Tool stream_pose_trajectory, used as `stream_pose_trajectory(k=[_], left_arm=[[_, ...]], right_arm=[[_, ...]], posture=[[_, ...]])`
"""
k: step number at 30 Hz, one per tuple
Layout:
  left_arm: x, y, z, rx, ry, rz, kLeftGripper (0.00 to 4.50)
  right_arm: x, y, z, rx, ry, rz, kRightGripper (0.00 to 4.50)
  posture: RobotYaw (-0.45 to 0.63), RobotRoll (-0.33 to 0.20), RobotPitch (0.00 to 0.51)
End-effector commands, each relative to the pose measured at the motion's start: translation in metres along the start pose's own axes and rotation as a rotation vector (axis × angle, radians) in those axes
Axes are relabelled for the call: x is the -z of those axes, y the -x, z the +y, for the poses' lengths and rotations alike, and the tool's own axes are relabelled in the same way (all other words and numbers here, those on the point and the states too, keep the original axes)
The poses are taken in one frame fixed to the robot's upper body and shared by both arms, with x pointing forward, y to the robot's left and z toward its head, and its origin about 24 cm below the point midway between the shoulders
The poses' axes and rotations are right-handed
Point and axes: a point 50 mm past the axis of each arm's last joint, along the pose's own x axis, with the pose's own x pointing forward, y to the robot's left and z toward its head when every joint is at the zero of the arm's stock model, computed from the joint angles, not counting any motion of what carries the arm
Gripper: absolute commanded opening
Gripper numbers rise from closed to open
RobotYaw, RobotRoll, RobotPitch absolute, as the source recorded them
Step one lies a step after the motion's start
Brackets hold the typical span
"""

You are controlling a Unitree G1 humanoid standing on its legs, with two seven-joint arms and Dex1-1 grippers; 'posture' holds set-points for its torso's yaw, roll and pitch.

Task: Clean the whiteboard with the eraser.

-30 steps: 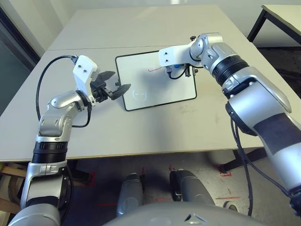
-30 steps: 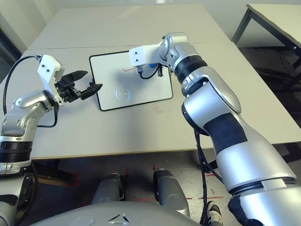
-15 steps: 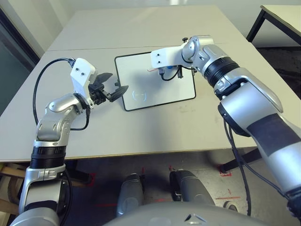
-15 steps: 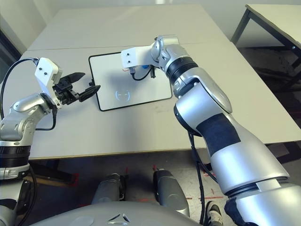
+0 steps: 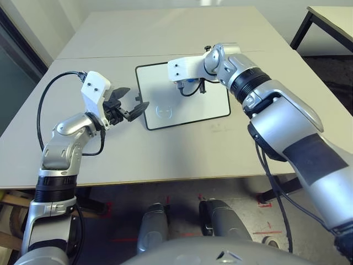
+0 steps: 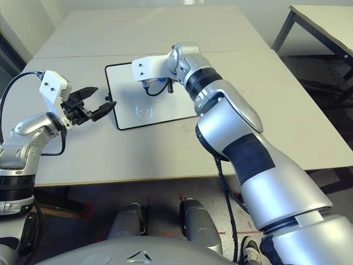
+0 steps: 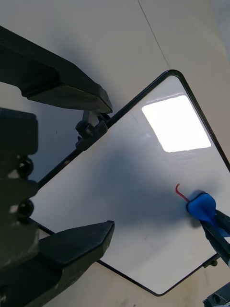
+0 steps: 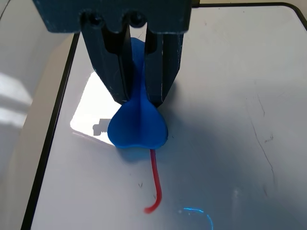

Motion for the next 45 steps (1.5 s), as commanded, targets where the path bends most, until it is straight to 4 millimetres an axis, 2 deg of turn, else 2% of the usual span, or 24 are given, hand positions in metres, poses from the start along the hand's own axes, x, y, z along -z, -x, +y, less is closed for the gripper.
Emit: stream_pose_trajectory(k=[1, 8, 18, 45], left_arm=[[0.0, 0.004, -0.001, -0.015, 0.004, -0.003, 4.5], [0.001, 0.006, -0.003, -0.032, 0.008, -0.007, 4.5], [0.002, 0.007, -0.005, -0.039, 0.013, -0.007, 4.5], [0.0, -0.004, -0.004, 0.003, 0.01, -0.011, 4.5]], right_arm=[[-0.011, -0.003, 0.004, -0.018, 0.028, -0.024, 0.14], [-0.026, -0.005, 0.007, -0.017, 0.055, -0.051, 0.14], [-0.032, -0.006, 0.008, -0.013, 0.083, -0.045, 0.14], [0.055, 0.0, 0.008, -0.031, 0.094, 0.227, 0.14]], posture=[[0.12, 0.0, 0.052], [0.14, 0.0, 0.051], [0.15, 0.0, 0.049], [0.08, 0.0, 0.042]])
